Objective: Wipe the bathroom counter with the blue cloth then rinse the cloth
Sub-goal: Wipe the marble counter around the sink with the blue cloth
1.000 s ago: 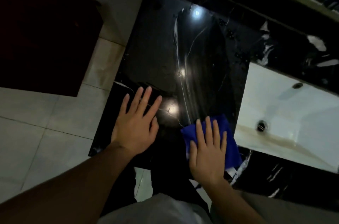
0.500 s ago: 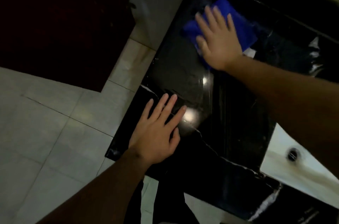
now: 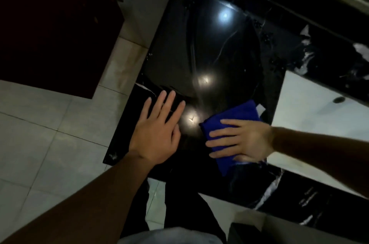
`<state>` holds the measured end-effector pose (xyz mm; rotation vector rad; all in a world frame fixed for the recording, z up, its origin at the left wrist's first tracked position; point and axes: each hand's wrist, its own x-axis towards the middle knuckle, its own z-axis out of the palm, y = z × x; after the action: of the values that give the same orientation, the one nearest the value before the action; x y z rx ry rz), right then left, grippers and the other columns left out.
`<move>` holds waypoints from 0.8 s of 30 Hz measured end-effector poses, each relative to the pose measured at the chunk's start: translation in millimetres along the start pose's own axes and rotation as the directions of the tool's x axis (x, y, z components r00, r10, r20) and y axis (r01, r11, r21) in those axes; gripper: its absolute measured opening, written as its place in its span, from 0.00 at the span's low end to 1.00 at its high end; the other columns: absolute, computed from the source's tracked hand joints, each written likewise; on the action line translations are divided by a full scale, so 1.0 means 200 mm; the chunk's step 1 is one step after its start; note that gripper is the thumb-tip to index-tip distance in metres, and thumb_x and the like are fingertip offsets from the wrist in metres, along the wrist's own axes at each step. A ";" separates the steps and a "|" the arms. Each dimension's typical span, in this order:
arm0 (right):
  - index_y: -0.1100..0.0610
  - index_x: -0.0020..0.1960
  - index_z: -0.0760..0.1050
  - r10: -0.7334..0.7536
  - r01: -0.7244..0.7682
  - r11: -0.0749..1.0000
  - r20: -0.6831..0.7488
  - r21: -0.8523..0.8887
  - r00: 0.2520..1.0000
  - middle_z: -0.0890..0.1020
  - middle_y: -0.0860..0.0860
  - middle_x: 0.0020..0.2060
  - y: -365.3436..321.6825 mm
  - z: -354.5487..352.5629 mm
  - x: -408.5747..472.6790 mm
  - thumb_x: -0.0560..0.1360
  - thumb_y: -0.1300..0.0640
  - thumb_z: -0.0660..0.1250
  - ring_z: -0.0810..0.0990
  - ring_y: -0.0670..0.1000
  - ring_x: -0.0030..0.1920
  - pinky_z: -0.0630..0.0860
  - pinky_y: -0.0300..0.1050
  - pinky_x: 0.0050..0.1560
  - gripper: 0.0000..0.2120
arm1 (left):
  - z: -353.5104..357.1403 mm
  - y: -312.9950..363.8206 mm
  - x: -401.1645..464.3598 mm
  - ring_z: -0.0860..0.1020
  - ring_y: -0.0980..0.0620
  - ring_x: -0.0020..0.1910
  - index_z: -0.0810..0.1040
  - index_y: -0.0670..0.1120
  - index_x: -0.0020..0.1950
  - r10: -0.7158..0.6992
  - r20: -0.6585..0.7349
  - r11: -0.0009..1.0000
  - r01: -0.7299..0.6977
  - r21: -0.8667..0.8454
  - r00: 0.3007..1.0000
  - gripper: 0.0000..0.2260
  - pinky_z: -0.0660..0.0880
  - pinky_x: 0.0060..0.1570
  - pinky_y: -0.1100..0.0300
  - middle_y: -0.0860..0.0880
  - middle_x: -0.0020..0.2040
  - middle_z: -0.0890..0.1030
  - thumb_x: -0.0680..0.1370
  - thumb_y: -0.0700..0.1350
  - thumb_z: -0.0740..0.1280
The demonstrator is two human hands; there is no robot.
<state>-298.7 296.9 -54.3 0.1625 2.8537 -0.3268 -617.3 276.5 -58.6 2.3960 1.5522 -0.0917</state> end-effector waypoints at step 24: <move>0.56 0.82 0.56 0.818 -0.801 0.575 -0.144 0.169 0.557 0.56 0.58 0.81 -0.07 -0.11 0.38 0.82 0.46 0.53 0.51 0.60 0.81 0.49 0.64 0.79 0.30 | 0.03 -0.01 0.00 0.53 0.43 0.82 0.57 0.47 0.83 -0.135 -0.135 0.988 0.123 -0.097 0.982 0.30 0.51 0.80 0.44 0.41 0.83 0.57 0.81 0.49 0.57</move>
<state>-379.3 294.3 -52.5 1.5646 2.5657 -0.2238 -618.5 275.6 -64.6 2.2756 1.7357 0.1203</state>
